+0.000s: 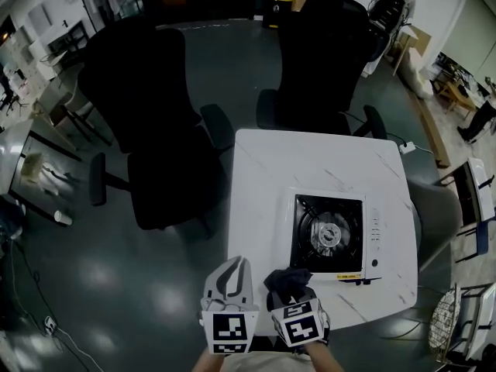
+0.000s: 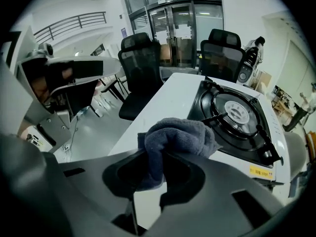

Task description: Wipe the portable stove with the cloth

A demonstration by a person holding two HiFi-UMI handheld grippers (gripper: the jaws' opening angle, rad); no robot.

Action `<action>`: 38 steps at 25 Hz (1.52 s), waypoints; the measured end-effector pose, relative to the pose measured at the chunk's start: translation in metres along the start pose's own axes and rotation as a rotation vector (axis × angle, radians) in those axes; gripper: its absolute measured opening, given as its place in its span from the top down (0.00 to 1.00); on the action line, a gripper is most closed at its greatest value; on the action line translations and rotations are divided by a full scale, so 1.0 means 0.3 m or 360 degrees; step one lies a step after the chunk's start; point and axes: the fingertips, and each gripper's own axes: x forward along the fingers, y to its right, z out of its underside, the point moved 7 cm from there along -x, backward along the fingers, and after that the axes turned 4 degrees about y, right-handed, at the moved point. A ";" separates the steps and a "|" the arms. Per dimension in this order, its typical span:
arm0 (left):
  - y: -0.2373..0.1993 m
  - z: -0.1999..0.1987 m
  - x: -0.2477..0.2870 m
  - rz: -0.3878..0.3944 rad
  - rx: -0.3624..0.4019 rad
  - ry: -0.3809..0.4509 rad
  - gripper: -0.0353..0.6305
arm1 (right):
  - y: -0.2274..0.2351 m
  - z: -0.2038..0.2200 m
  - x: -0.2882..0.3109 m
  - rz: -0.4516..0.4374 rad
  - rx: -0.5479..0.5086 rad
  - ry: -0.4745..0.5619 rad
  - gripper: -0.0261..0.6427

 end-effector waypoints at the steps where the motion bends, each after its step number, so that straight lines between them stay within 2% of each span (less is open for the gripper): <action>1: -0.003 -0.001 -0.002 -0.0005 -0.0003 0.0002 0.90 | -0.007 -0.004 0.003 -0.0012 0.0002 -0.0001 0.82; 13: -0.035 -0.020 -0.013 -0.0074 -0.0013 0.0017 0.90 | -0.051 -0.076 0.039 -0.0174 0.0020 0.0007 0.82; 24: -0.054 -0.030 -0.011 -0.0154 -0.0034 0.0008 0.90 | -0.014 -0.170 0.086 -0.0235 -0.0002 -0.0037 0.82; 31: -0.050 -0.035 0.001 -0.0174 -0.0041 0.0000 0.90 | 0.024 -0.250 0.123 -0.0193 -0.0082 -0.0067 0.82; 38: -0.065 -0.050 0.025 -0.0216 -0.0054 -0.0004 0.90 | 0.114 -0.357 0.157 -0.0178 -0.0054 -0.0130 0.82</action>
